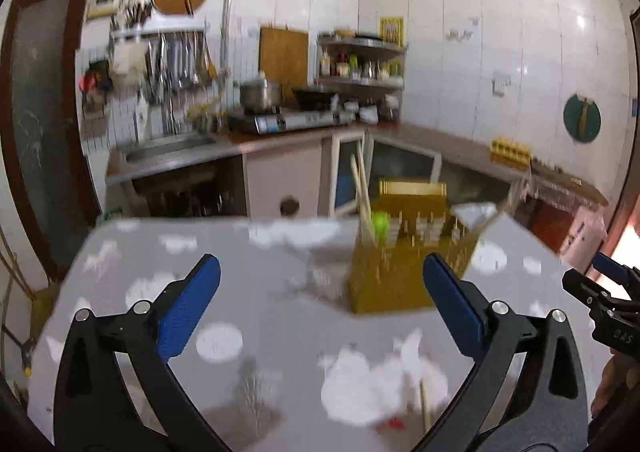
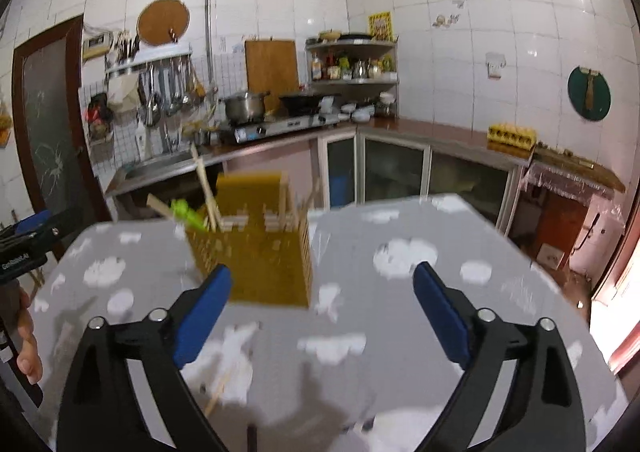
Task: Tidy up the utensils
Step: 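Lower both tools toward the remaining utensils on the table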
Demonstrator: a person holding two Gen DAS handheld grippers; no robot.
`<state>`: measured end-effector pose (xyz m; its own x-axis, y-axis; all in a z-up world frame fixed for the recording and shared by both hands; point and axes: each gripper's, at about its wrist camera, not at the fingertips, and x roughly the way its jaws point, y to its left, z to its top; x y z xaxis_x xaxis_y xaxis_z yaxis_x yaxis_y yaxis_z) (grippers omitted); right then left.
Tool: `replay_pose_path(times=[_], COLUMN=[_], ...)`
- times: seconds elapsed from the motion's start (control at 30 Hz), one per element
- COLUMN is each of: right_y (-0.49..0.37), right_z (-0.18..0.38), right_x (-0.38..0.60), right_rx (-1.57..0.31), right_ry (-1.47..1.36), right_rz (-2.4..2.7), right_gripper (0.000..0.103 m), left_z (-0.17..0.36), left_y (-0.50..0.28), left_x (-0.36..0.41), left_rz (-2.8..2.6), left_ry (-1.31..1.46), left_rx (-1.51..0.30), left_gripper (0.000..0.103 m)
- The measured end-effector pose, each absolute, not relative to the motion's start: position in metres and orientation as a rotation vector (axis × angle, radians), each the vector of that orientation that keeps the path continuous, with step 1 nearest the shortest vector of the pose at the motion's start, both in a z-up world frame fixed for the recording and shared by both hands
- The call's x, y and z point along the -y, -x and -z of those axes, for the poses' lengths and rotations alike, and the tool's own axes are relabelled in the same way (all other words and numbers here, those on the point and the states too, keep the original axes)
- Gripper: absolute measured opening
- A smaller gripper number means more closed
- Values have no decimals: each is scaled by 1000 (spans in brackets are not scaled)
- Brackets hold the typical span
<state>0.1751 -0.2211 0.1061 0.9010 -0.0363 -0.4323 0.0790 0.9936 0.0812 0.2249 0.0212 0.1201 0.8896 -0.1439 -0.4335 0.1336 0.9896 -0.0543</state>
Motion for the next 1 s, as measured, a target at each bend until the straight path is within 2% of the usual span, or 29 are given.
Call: replay_pose_path(times=[0.33, 0.6, 0.83, 1.0], right_y=[-162, -162, -164, -170], right_z=[-14, 17, 26, 33], right_x=[203, 185, 167, 163], right_rx=[-670, -773, -836, -875], right_ry=[-96, -51, -4, -11], right_rz=[30, 28, -1, -13], right_gripper=[95, 94, 63, 47], left_z=[-45, -8, 10, 10], left_y=[-217, -216, -223, -230], left_x=[-39, -28, -32, -46], left_rz=[117, 122, 101, 96], left_ry=[47, -22, -33, 3], left_rx=[-606, -679, -740, -772], left_gripper=[98, 98, 98, 98])
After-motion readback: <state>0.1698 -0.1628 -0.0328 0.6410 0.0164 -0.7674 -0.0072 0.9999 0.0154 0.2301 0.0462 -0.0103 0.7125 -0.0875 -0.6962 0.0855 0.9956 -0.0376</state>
